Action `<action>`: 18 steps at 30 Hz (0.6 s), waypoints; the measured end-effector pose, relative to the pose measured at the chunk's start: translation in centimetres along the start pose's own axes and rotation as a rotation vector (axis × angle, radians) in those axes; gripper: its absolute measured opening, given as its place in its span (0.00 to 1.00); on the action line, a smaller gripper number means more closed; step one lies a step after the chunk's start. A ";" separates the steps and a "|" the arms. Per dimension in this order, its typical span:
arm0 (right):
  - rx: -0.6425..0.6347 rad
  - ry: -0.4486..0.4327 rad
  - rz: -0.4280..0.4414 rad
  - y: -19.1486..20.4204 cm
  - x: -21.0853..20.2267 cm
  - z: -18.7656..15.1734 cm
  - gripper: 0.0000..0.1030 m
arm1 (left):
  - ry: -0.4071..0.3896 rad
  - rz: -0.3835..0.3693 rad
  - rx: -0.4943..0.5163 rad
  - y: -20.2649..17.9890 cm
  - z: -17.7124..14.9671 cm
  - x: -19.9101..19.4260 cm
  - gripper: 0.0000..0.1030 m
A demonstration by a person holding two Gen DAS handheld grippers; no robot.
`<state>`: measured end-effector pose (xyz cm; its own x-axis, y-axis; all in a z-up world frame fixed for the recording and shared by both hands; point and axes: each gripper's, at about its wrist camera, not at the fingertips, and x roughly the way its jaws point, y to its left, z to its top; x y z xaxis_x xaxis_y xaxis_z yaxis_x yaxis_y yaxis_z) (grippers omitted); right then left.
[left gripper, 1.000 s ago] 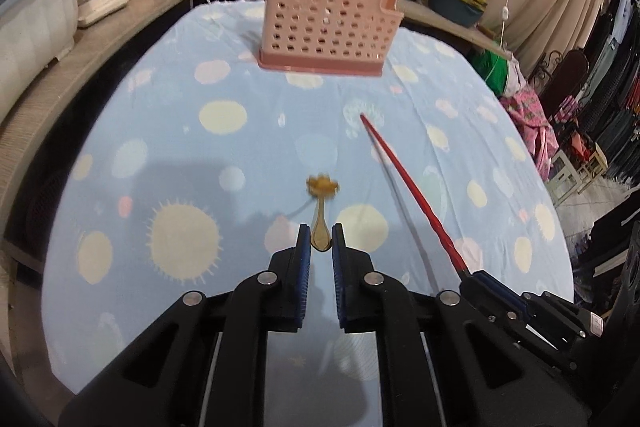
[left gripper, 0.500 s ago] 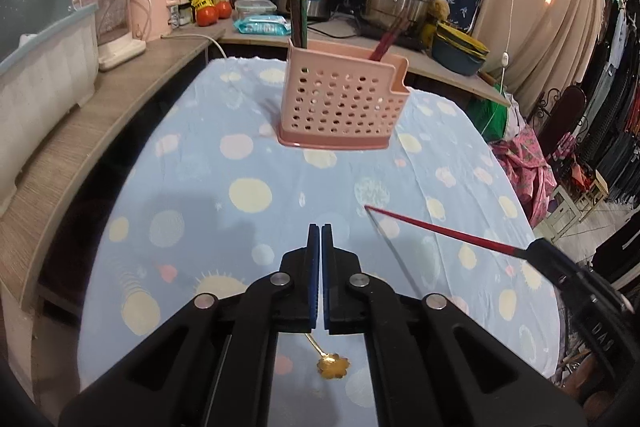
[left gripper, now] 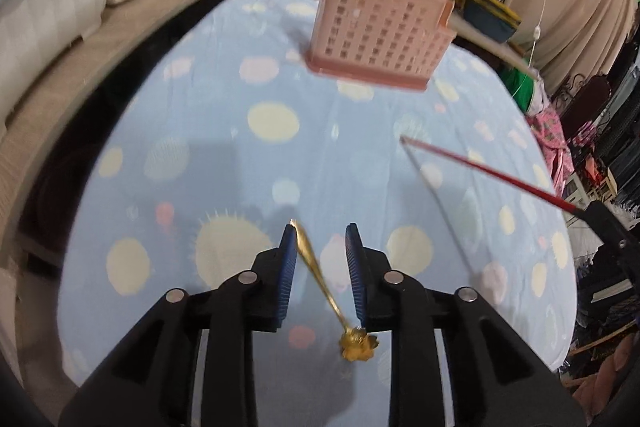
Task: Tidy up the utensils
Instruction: 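Lift the gold spoon with the left tool while the right tool holds the red chopstick raised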
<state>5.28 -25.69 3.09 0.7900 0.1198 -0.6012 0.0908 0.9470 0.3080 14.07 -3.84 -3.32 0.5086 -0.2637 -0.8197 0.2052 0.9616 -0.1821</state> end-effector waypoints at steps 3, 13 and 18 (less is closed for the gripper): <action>0.001 0.036 0.002 0.0 0.7 -1.1 0.07 | 0.063 0.002 0.006 -0.2 -1.6 1.6 0.26; 0.007 0.083 -0.004 -0.1 1.7 -2.8 0.07 | 0.159 -0.033 0.057 -1.9 -6.3 1.8 0.32; 0.003 0.087 -0.003 0.3 1.6 -3.1 0.07 | 0.160 -0.042 0.053 -1.8 -6.7 1.5 0.21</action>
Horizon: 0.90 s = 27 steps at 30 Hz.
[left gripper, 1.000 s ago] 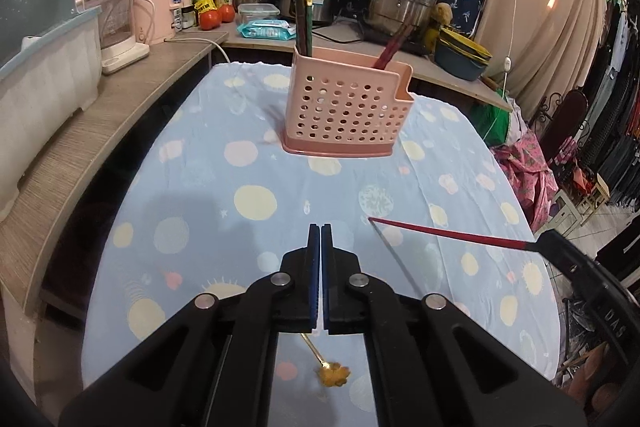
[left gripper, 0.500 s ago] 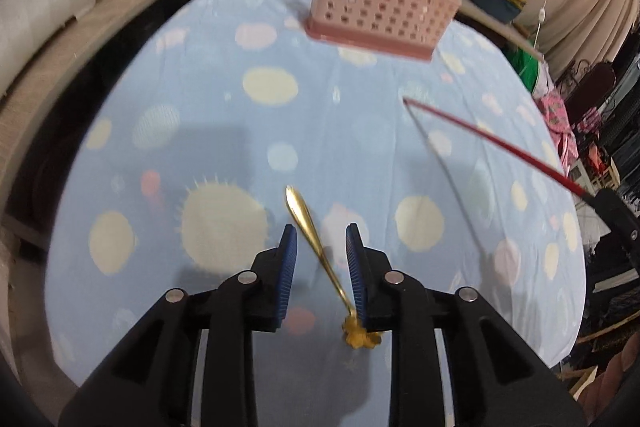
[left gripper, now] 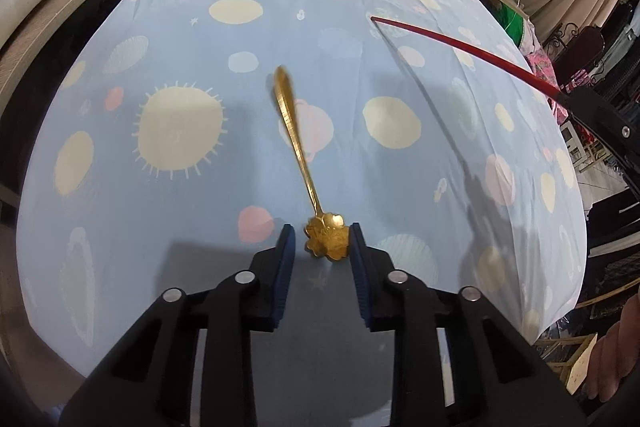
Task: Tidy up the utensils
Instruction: 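Lift the gold spoon with the left tool while the right tool holds the red chopstick raised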
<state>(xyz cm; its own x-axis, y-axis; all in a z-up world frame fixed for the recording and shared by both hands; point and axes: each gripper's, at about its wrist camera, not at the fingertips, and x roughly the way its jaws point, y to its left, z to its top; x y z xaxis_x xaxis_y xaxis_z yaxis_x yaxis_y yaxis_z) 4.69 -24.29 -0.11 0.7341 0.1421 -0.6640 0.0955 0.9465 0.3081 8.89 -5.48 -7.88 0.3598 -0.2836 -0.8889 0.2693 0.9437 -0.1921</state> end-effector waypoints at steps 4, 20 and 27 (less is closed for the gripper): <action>-0.005 -0.003 0.001 0.2 -0.2 -0.2 0.07 | -0.005 -0.008 -0.015 0.4 -0.2 -0.4 0.11; 0.002 -0.013 0.007 0.1 -0.7 -0.1 0.07 | -0.017 -0.021 -0.065 1.3 0.3 -0.8 0.39; 0.002 -0.010 0.008 0.1 -0.6 -0.2 0.07 | -0.007 -0.081 -0.098 1.8 0.1 -0.4 0.37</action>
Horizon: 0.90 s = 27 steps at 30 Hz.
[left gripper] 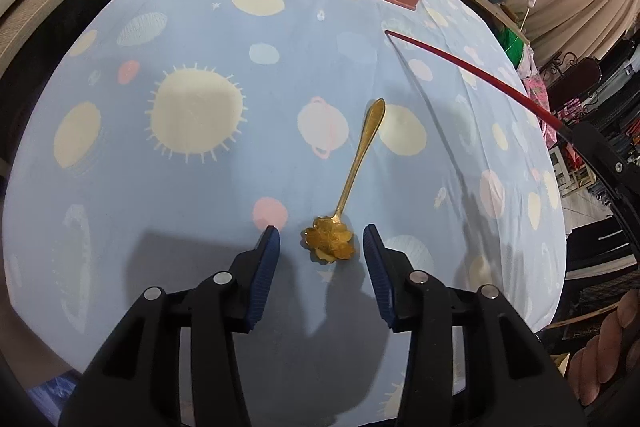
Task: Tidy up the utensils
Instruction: 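Lift the gold spoon with the left tool while the right tool holds the red chopstick raised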
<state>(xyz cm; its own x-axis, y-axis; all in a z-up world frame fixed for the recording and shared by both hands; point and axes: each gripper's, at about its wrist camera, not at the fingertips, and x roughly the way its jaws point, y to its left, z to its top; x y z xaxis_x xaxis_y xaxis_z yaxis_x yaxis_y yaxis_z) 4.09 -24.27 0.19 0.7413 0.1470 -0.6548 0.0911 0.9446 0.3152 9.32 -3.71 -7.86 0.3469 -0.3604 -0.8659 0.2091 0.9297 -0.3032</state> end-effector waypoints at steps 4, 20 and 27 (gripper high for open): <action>0.000 0.005 0.001 0.1 0.1 -0.1 0.07 | 0.013 -0.037 -0.007 0.0 -0.2 0.3 0.19; -0.008 0.000 0.002 0.2 -0.1 -0.2 0.07 | -0.070 0.017 0.073 -1.2 1.2 -3.1 0.01; -0.013 -0.012 0.018 0.3 -0.9 0.9 0.07 | -0.140 0.038 0.135 -2.6 3.3 -5.6 0.02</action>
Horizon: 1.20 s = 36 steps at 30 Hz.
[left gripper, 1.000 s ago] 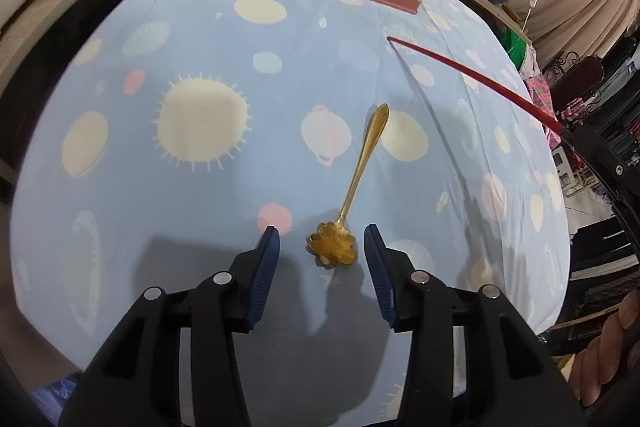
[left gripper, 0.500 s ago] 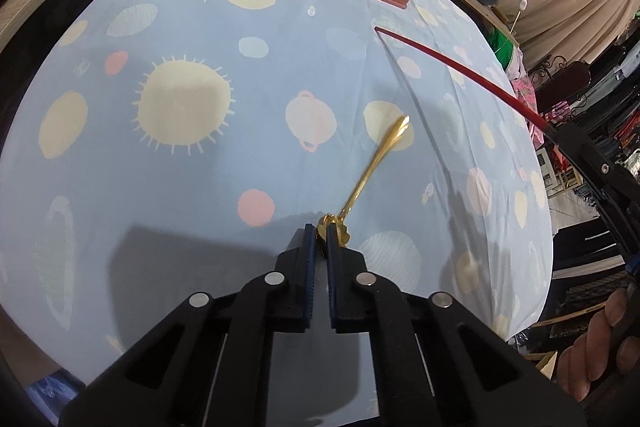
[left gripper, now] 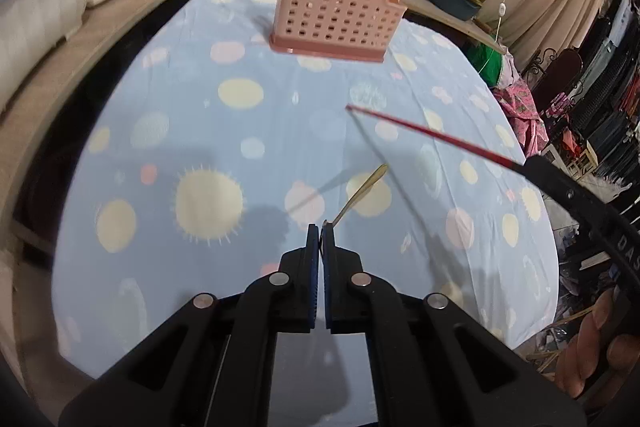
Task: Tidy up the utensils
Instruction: 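Lift the gold spoon with the left tool while the right tool holds the red chopstick raised, then carry the red chopstick with the right tool to the pink basket while the left tool carries the spoon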
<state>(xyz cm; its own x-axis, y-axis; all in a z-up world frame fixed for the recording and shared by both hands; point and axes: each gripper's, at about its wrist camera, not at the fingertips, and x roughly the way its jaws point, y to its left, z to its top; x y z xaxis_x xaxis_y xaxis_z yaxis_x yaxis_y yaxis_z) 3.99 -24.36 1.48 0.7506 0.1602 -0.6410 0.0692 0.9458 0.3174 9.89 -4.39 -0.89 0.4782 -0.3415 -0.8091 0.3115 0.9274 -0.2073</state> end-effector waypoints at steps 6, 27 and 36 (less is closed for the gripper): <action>-0.043 0.000 0.045 1.6 -0.7 0.2 0.07 | -0.017 0.030 0.041 -0.5 1.7 -0.2 0.02; -0.080 0.085 0.097 3.4 0.5 -1.4 0.07 | -0.138 0.028 0.063 -1.5 6.7 -2.6 0.02; -0.104 -0.077 0.064 3.2 -1.1 5.1 0.07 | -0.195 0.077 0.088 -1.5 10.1 -3.3 0.02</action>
<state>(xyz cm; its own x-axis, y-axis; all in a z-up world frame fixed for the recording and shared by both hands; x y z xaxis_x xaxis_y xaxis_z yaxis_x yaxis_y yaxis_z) 6.68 -22.95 6.75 0.7996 0.2032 -0.5651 -0.0463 0.9591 0.2793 16.14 -6.24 7.60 0.6502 -0.3014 -0.6974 0.3346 0.9377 -0.0933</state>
